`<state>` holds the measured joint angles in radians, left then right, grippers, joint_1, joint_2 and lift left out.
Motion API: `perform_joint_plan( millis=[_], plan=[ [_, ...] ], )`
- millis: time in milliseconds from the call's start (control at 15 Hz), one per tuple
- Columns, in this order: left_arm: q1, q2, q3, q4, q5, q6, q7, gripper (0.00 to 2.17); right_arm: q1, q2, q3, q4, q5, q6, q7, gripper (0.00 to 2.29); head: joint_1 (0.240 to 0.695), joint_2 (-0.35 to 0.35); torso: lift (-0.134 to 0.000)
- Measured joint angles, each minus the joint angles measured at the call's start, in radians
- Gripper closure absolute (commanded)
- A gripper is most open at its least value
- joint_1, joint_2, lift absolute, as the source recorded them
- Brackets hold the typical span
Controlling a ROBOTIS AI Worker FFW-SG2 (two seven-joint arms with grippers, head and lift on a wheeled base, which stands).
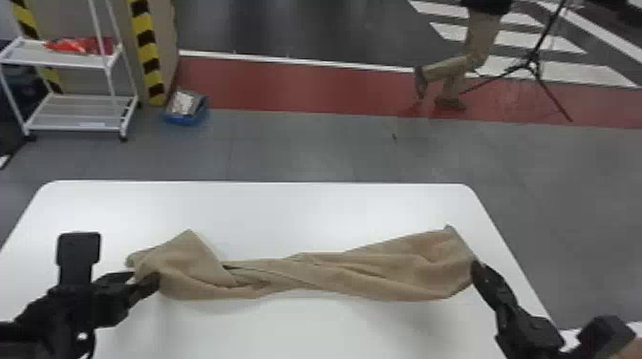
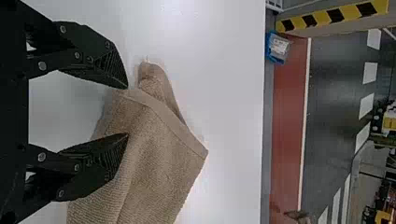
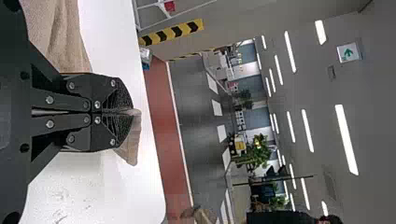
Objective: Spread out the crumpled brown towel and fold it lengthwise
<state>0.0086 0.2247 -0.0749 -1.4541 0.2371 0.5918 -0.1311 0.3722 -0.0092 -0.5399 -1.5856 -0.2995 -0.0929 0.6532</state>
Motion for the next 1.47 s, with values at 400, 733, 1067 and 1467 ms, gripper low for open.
perform_joint_plan(
  millis=[400, 733, 1067, 1467],
  plan=[
    [-0.018, -0.005, -0.012, 0.023, -0.015, -0.013, 0.022, 0.49, 0.012, 0.0, -0.004, -0.005, 0.0, -0.015, 0.002, 1.95, 0.695, -0.203, 0.0],
    [-0.036, -0.004, -0.017, 0.052, -0.026, -0.022, 0.012, 0.49, 0.015, 0.0, 0.0, -0.008, 0.0, -0.018, 0.002, 1.95, 0.695, -0.197, 0.0],
    [-0.051, -0.003, -0.039, 0.097, -0.045, -0.08, -0.011, 1.82, 0.013, 0.0, -0.002, -0.008, 0.0, -0.027, 0.002, 1.96, 0.695, -0.205, 0.0],
    [0.05, 0.001, 0.03, -0.103, -0.034, -0.032, -0.013, 1.89, 0.013, 0.0, -0.012, -0.013, -0.001, -0.032, 0.001, 1.95, 0.695, -0.206, 0.0]
  ],
)
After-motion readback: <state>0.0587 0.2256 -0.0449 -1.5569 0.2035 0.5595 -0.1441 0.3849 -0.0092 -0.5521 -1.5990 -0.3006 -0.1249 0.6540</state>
